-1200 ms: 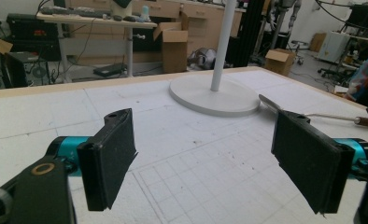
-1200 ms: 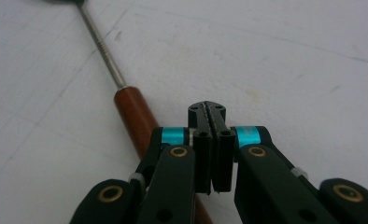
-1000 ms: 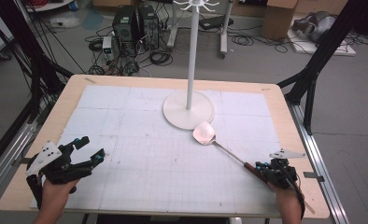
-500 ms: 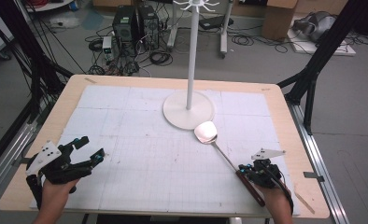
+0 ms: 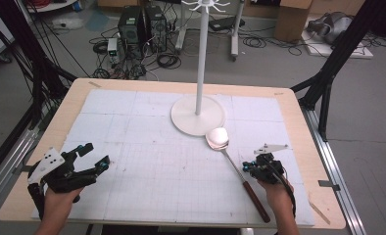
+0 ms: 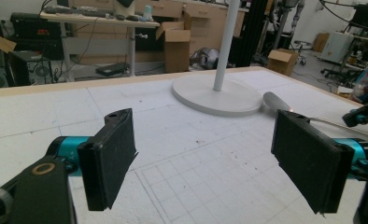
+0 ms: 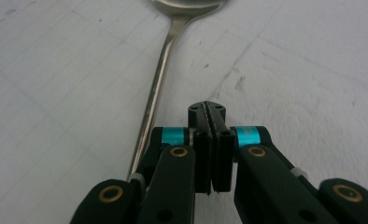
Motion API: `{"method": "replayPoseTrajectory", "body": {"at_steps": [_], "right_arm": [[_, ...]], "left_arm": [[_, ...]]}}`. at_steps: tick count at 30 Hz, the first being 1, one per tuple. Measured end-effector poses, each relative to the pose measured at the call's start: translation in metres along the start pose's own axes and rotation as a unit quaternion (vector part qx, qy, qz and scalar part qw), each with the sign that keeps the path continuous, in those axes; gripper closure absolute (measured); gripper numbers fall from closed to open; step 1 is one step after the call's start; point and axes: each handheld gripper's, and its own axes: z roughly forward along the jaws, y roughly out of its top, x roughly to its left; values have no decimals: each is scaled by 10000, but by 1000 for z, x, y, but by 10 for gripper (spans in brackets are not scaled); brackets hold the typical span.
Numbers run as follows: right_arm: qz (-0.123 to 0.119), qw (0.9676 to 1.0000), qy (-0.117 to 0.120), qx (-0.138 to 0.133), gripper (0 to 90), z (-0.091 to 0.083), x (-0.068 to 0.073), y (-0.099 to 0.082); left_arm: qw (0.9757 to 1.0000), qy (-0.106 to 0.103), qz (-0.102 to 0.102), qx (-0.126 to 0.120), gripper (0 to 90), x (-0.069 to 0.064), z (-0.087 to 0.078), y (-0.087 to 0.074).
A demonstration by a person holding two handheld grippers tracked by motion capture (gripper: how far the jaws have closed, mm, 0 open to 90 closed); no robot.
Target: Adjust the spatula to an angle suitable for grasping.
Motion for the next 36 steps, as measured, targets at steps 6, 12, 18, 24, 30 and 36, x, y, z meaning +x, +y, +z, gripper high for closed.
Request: {"method": "replayPoseTrajectory", "body": {"at_steps": [6,12,18,24,30,36], "right_arm": [[-104,9997,76,200,898,22,-2,27],[-251,9988,260,328,898,32,6,36],[-234,9987,315,312,898,36,8,40],[-397,9973,514,353,898,44,16,49],[-680,9942,739,375,897,57,35,64],[-921,9896,1011,453,897,69,56,73]], "left_arm": [[10000,-1,-5,0,221,0,0,0],[10000,-11,-5,11,223,0,1,0],[10000,-14,-14,17,223,1,2,0],[10000,-16,-9,27,225,1,2,-1],[10000,12,-27,22,225,2,1,0],[10000,9,-30,19,226,2,1,0]]}}
